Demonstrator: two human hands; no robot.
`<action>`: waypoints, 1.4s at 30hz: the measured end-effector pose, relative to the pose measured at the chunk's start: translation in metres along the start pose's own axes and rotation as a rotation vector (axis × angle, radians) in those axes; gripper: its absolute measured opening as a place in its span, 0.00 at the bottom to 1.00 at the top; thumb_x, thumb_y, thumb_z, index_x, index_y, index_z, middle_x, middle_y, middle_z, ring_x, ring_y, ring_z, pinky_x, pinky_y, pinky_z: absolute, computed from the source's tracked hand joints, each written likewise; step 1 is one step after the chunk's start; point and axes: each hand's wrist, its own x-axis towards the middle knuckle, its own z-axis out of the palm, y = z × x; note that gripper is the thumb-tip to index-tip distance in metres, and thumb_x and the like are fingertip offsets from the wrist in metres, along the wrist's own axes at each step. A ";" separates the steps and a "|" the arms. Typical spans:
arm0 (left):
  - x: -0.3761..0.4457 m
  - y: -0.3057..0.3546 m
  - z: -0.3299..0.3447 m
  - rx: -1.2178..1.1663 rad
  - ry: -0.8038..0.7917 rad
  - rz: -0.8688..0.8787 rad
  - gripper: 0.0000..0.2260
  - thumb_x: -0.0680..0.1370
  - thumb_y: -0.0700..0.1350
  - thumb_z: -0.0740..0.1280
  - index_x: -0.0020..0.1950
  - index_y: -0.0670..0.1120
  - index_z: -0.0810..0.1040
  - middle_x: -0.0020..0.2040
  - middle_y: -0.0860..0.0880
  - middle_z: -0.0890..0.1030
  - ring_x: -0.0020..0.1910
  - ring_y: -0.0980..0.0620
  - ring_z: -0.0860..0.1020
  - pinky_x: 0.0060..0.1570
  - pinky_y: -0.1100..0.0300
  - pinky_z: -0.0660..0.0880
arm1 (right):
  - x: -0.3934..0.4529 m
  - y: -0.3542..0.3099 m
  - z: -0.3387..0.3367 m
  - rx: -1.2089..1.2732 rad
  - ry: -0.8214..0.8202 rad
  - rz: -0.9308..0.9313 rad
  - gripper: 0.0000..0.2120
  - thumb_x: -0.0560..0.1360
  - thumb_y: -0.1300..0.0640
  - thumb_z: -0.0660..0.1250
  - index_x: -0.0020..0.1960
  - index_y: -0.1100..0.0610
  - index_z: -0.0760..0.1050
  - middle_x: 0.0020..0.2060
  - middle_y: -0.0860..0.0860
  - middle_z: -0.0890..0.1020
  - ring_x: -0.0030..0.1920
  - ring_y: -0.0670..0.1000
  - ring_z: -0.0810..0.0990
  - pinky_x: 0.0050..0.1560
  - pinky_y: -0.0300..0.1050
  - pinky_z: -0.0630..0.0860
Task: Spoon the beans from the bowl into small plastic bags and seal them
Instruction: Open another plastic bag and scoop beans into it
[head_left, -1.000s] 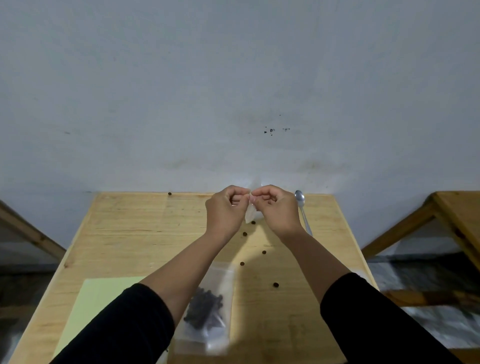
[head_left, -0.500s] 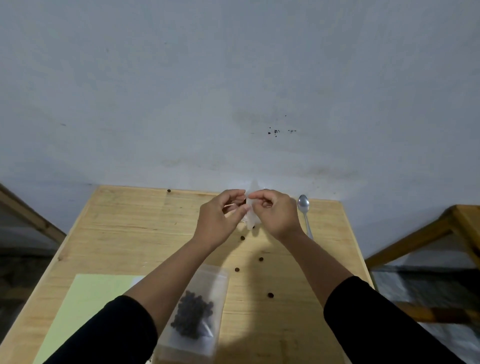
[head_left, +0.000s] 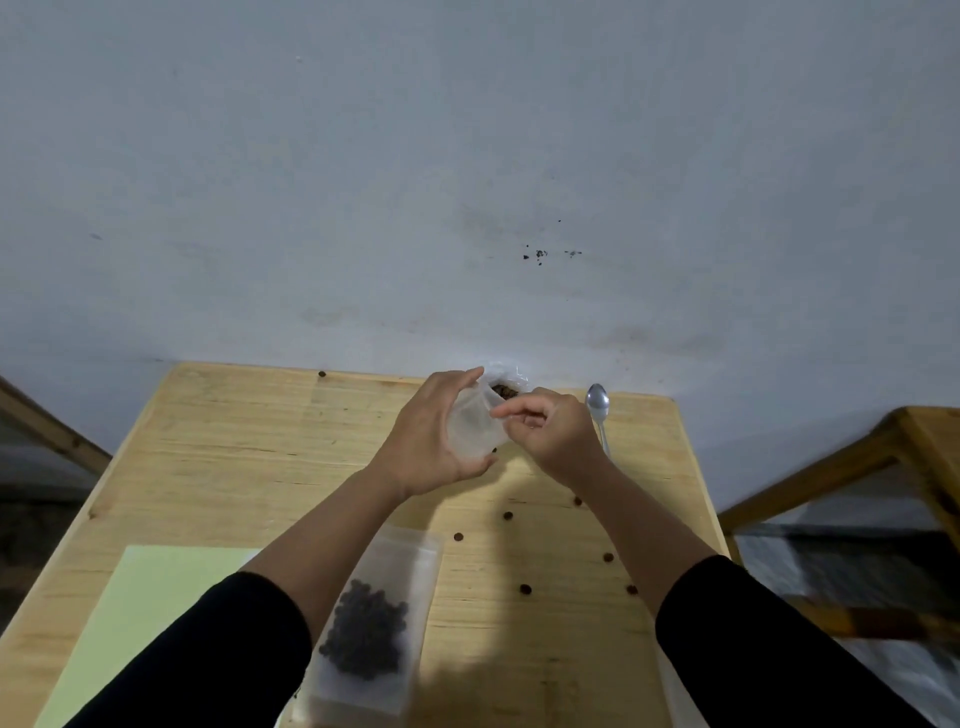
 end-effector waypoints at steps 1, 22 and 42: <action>0.000 0.000 0.002 -0.006 -0.004 0.002 0.41 0.62 0.49 0.79 0.71 0.50 0.65 0.63 0.55 0.67 0.61 0.63 0.65 0.60 0.78 0.59 | -0.001 0.002 -0.001 0.031 0.008 0.014 0.10 0.72 0.65 0.67 0.44 0.52 0.83 0.39 0.60 0.83 0.40 0.63 0.79 0.45 0.53 0.78; -0.009 -0.006 0.052 0.056 0.337 -0.345 0.40 0.65 0.49 0.78 0.71 0.45 0.64 0.67 0.49 0.69 0.62 0.62 0.64 0.62 0.69 0.62 | 0.005 0.162 -0.047 -0.377 0.280 0.382 0.10 0.73 0.65 0.65 0.52 0.59 0.82 0.51 0.58 0.80 0.54 0.57 0.76 0.53 0.41 0.68; -0.010 -0.008 0.043 0.052 0.395 -0.393 0.40 0.66 0.49 0.78 0.73 0.44 0.62 0.69 0.47 0.68 0.68 0.53 0.66 0.65 0.66 0.60 | 0.005 0.117 -0.057 0.159 0.252 0.460 0.12 0.72 0.56 0.66 0.31 0.57 0.71 0.27 0.49 0.71 0.31 0.47 0.68 0.37 0.42 0.68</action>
